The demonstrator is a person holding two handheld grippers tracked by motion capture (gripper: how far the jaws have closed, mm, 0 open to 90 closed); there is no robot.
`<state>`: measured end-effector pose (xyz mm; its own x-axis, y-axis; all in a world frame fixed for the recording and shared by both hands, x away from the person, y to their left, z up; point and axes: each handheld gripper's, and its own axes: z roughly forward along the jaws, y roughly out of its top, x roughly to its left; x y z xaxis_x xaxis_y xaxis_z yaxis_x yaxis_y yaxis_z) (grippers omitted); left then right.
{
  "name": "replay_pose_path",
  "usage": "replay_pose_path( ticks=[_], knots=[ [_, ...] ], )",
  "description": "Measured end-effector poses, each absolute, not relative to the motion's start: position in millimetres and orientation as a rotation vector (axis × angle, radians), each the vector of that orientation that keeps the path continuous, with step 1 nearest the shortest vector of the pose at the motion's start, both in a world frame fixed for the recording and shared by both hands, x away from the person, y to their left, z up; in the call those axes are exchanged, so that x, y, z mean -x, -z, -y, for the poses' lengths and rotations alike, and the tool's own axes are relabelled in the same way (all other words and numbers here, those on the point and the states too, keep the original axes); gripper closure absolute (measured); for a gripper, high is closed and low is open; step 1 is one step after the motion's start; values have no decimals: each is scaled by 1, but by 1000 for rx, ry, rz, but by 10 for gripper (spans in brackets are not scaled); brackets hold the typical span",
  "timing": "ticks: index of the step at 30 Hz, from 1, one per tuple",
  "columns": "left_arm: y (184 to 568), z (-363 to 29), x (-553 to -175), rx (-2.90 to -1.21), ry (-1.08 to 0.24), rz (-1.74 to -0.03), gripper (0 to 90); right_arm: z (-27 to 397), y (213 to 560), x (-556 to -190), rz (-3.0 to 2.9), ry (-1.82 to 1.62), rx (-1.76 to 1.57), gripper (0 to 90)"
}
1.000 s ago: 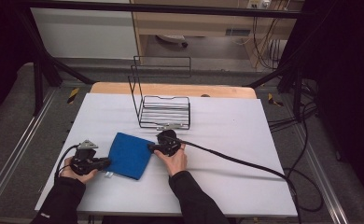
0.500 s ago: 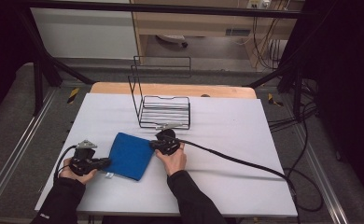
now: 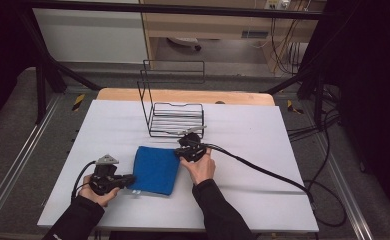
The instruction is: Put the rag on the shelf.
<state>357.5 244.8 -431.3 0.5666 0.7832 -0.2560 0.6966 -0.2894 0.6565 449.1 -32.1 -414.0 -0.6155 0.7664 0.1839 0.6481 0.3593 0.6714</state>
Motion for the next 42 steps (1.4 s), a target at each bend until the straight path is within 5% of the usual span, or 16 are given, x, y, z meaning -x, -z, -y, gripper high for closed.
replay_pose_path(
  ticks=[6, 10, 12, 14, 17, 23, 27, 34, 42],
  knots=[
    [432, -238, -358, -2086, -240, -1145, 690, 34, 436, -454, -2432, -1054, -1216, 801],
    [426, -245, -363, -2072, -281, -1143, 555, 38, 443, -453, -2382, -1108, -1199, 668],
    [422, -251, -370, -2047, -300, -1146, 421, 46, 438, -449, -2353, -1159, -1177, 549],
    [417, -255, -382, -2034, -306, -1156, 317, 49, 436, -447, -2342, -1181, -1184, 531],
    [412, -256, -401, -2016, -321, -1180, 285, 62, 430, -445, -2338, -1231, -1199, 372],
    [415, -243, -433, -2049, -335, -1176, 293, 73, 428, -442, -2332, -1255, -1220, 286],
    [423, -234, -447, -2059, -299, -1191, 437, 75, 429, -440, -2346, -1260, -1212, 277],
    [437, -231, -462, -2084, -261, -1217, 596, 73, 432, -442, -2345, -1290, -1247, 405],
    [443, -226, -465, -2091, -240, -1202, 669, 60, 446, -453, -2364, -1261, -1304, 501]
  ],
)
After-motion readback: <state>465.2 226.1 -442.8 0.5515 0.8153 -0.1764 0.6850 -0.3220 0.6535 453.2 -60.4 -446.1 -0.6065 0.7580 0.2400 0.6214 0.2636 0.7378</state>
